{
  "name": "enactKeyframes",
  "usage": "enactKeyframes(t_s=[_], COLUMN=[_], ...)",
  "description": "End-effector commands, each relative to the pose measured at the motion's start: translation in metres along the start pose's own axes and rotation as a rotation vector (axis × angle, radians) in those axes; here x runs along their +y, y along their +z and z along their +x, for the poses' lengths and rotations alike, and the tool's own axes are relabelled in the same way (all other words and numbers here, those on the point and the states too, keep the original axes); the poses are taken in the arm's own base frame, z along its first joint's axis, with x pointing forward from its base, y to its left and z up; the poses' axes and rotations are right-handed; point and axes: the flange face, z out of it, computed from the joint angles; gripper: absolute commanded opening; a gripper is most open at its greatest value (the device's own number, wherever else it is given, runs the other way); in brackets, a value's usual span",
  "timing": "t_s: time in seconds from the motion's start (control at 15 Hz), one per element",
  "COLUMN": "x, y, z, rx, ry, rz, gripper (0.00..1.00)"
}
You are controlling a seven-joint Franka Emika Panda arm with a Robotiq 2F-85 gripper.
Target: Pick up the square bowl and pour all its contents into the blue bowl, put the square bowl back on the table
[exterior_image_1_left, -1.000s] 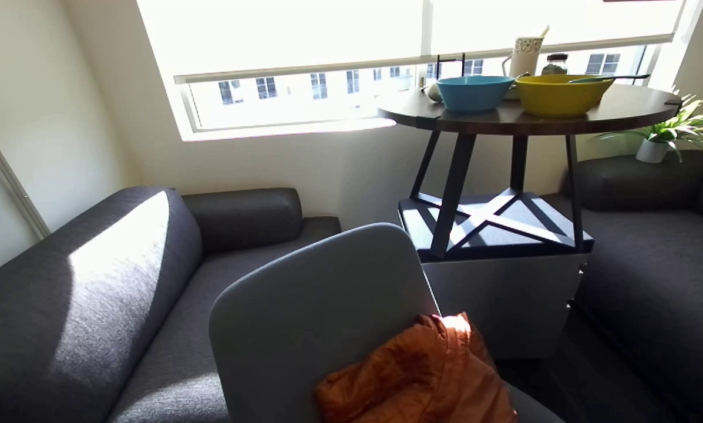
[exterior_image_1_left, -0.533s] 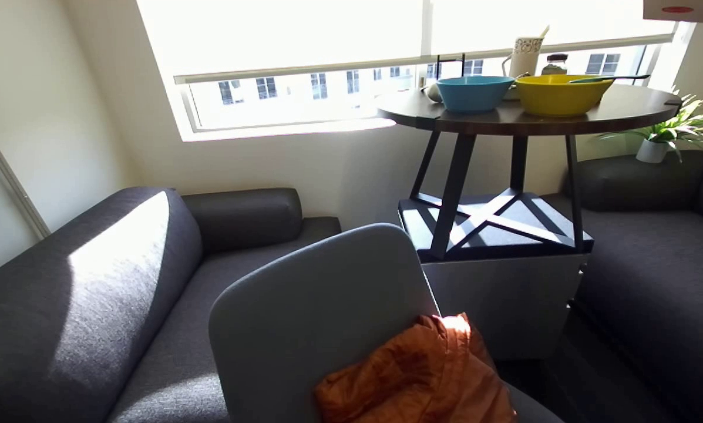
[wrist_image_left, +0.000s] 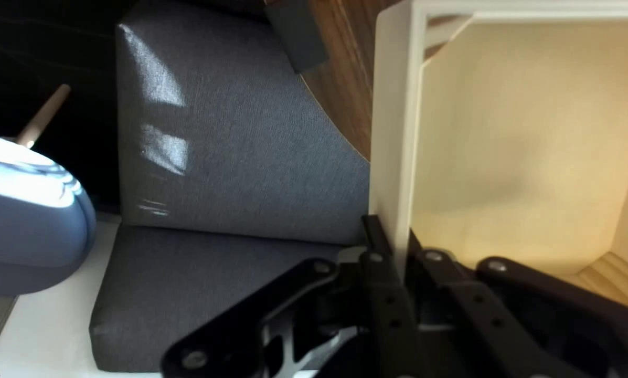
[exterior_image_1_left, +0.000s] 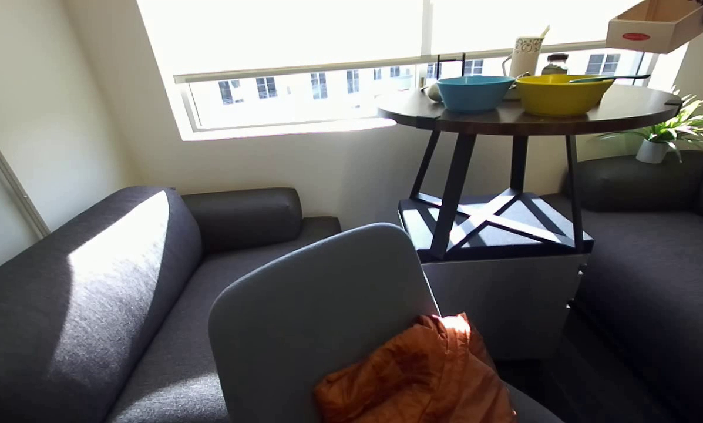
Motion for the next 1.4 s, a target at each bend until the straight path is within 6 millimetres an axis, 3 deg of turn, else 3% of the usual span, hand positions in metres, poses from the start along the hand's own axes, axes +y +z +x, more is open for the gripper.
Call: enactKeyframes(t_s=[0.0, 0.13, 0.4, 0.93, 1.33], x=[-0.001, -0.007, -0.021, -0.047, -0.076], y=[0.001, 0.007, 0.043, 0.092, 0.097], z=[0.0, -0.003, 0.001, 0.034, 0.031], rx=[-0.002, -0.023, -0.15, -0.319, -0.297], ry=[-0.001, 0.029, 0.126, 0.298, 0.372], rz=[-0.003, -0.042, -0.176, -0.194, -0.214], gripper=[0.02, 0.02, 0.02, 0.02, 0.02])
